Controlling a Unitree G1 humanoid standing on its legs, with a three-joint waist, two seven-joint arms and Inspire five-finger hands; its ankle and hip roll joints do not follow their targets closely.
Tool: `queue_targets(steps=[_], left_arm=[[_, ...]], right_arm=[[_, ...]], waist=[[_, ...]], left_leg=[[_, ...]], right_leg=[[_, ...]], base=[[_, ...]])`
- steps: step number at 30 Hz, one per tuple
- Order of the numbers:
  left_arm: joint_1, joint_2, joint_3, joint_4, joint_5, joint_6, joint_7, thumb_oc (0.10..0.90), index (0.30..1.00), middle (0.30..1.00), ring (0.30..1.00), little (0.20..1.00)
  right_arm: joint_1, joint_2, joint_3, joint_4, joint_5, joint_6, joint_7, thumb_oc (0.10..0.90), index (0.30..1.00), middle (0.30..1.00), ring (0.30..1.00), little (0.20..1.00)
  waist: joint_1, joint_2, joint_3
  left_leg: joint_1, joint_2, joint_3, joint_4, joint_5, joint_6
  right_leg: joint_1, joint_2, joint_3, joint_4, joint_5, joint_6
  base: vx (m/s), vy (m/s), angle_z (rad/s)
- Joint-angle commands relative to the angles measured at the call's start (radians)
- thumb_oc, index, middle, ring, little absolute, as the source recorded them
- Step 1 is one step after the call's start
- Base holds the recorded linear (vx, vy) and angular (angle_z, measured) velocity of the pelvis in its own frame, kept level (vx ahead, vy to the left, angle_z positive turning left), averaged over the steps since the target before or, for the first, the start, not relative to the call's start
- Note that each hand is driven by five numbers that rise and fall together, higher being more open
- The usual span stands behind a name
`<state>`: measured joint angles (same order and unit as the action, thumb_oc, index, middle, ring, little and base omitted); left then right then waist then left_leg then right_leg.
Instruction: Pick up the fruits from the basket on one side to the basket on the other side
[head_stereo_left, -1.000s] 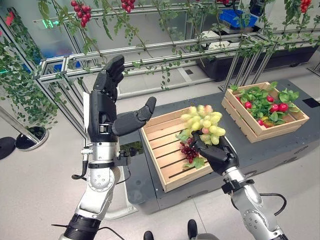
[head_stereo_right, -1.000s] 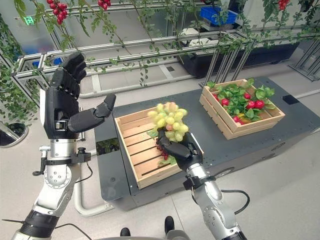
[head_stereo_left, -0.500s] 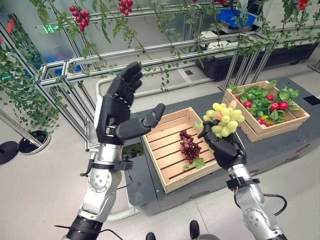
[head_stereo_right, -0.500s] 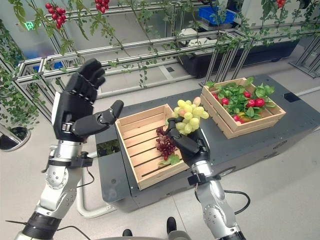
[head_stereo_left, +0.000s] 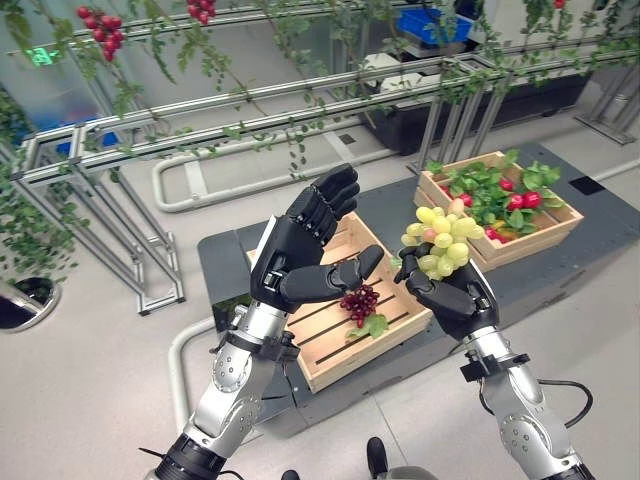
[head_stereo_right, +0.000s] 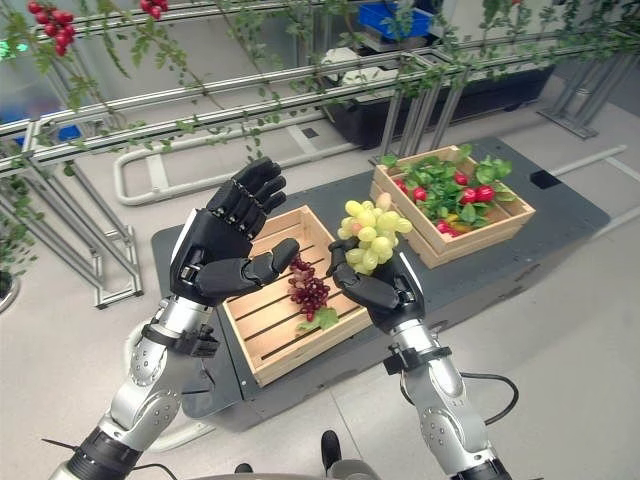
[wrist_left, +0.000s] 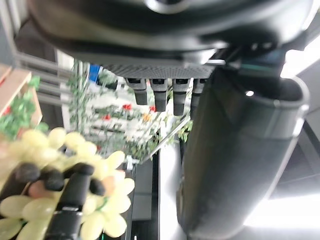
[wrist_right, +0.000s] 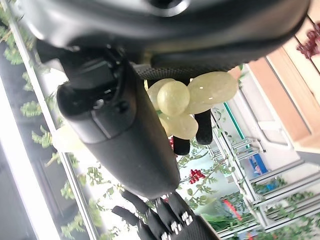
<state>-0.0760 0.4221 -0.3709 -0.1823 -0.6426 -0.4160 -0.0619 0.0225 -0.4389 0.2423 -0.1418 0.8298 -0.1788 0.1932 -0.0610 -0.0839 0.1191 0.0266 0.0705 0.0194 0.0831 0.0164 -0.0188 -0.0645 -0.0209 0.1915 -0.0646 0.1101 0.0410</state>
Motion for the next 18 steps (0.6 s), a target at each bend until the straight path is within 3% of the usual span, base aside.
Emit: queue_targets(steps=[1, 2, 4, 8, 13, 14, 15, 17, 18], left_arm=[[-0.089, -0.013, 0.017, -0.025, -0.011, -0.053, -0.026, 0.8, 0.9, 0.9, 0.9, 0.9], [-0.075, -0.007, 0.035, -0.021, -0.02, -0.058, -0.039, 0.8, 0.9, 0.9, 0.9, 0.9], [-0.061, -0.004, 0.064, -0.012, -0.06, -0.05, -0.099, 0.8, 0.9, 0.9, 0.9, 0.9], [-0.082, -0.01, 0.06, 0.032, -0.095, -0.05, -0.169, 0.8, 0.9, 0.9, 0.9, 0.9], [-0.094, -0.019, 0.04, 0.056, -0.084, -0.055, -0.186, 0.8, 0.9, 0.9, 0.9, 0.9], [-0.101, -0.025, 0.038, 0.054, -0.066, -0.039, -0.17, 0.8, 0.9, 0.9, 0.9, 0.9], [-0.109, -0.024, 0.036, 0.054, -0.062, -0.033, -0.169, 0.8, 0.9, 0.9, 0.9, 0.9], [-0.118, -0.017, 0.034, 0.058, -0.07, -0.026, -0.168, 0.8, 0.9, 0.9, 0.9, 0.9], [-0.129, -0.019, 0.036, 0.061, -0.069, -0.017, -0.166, 0.8, 0.9, 0.9, 0.9, 0.9]], right_arm=[[-0.138, -0.013, -0.042, -0.092, -0.015, -0.098, 0.121, 0.4, 0.3, 0.3, 0.3, 0.3], [-0.147, -0.02, -0.032, -0.089, -0.013, -0.102, 0.126, 0.4, 0.3, 0.3, 0.3, 0.3], [-0.173, -0.03, -0.017, -0.083, -0.012, -0.111, 0.105, 0.4, 0.3, 0.3, 0.3, 0.3], [-0.205, -0.013, -0.026, -0.05, -0.013, -0.127, 0.076, 0.4, 0.3, 0.3, 0.3, 0.3], [-0.177, 0.021, -0.064, -0.041, -0.003, -0.138, 0.133, 0.4, 0.3, 0.3, 0.3, 0.3], [-0.177, 0.02, -0.072, -0.041, 0.017, -0.134, 0.152, 0.4, 0.3, 0.3, 0.3, 0.3], [-0.178, 0.023, -0.075, -0.042, 0.018, -0.134, 0.156, 0.4, 0.3, 0.3, 0.3, 0.3], [-0.186, 0.024, -0.08, -0.038, 0.018, -0.139, 0.161, 0.4, 0.3, 0.3, 0.3, 0.3], [-0.196, 0.019, -0.077, -0.044, 0.017, -0.144, 0.162, 0.4, 0.3, 0.3, 0.3, 0.3]], waist=[[0.033, -0.003, -0.039], [0.054, -0.006, -0.031], [0.074, -0.005, -0.025], [0.049, 0.017, -0.025], [0.011, 0.043, 0.002], [0.008, 0.044, 0.008], [0.008, 0.046, 0.012], [0.011, 0.049, 0.015], [0.018, 0.051, 0.017]], left_leg=[[-0.091, -0.09, -0.222, 0.148, -0.033, 0.032], [-0.091, -0.143, -0.286, 0.149, -0.063, 0.054], [-0.081, -0.18, -0.315, 0.15, -0.084, 0.068], [-0.024, -0.182, -0.261, 0.074, -0.107, 0.073], [0.011, -0.232, -0.234, 0.039, -0.136, 0.09], [0.021, -0.242, -0.217, 0.034, -0.145, 0.091], [0.025, -0.243, -0.206, 0.028, -0.146, 0.091], [0.026, -0.241, -0.19, 0.017, -0.141, 0.091], [0.025, -0.237, -0.164, 0.0, -0.131, 0.095]], right_leg=[[0.079, 0.011, -0.039, 0.002, -0.003, -0.012], [0.076, 0.01, -0.018, 0.017, 0.001, -0.007], [0.072, 0.009, 0.014, 0.03, 0.003, -0.001], [0.037, -0.003, 0.042, 0.051, 0.023, 0.03], [-0.07, -0.022, 0.086, 0.086, 0.086, 0.088], [-0.093, -0.05, 0.063, 0.033, 0.138, 0.104], [-0.101, -0.06, 0.038, 0.014, 0.148, 0.109], [-0.107, -0.062, 0.006, 0.019, 0.14, 0.11], [-0.112, -0.068, -0.042, 0.052, 0.13, 0.107]], base=[[-0.07, 0.275, -1.02], [-0.1, 0.298, -1.19], [-0.12, 0.31, -1.31], [-0.19, 0.388, -1.33], [-0.25, 0.356, -0.62], [-0.25, 0.258, -0.57], [-0.22, 0.207, -0.53], [-0.23, 0.137, -0.63], [-0.27, 0.12, -0.67]])
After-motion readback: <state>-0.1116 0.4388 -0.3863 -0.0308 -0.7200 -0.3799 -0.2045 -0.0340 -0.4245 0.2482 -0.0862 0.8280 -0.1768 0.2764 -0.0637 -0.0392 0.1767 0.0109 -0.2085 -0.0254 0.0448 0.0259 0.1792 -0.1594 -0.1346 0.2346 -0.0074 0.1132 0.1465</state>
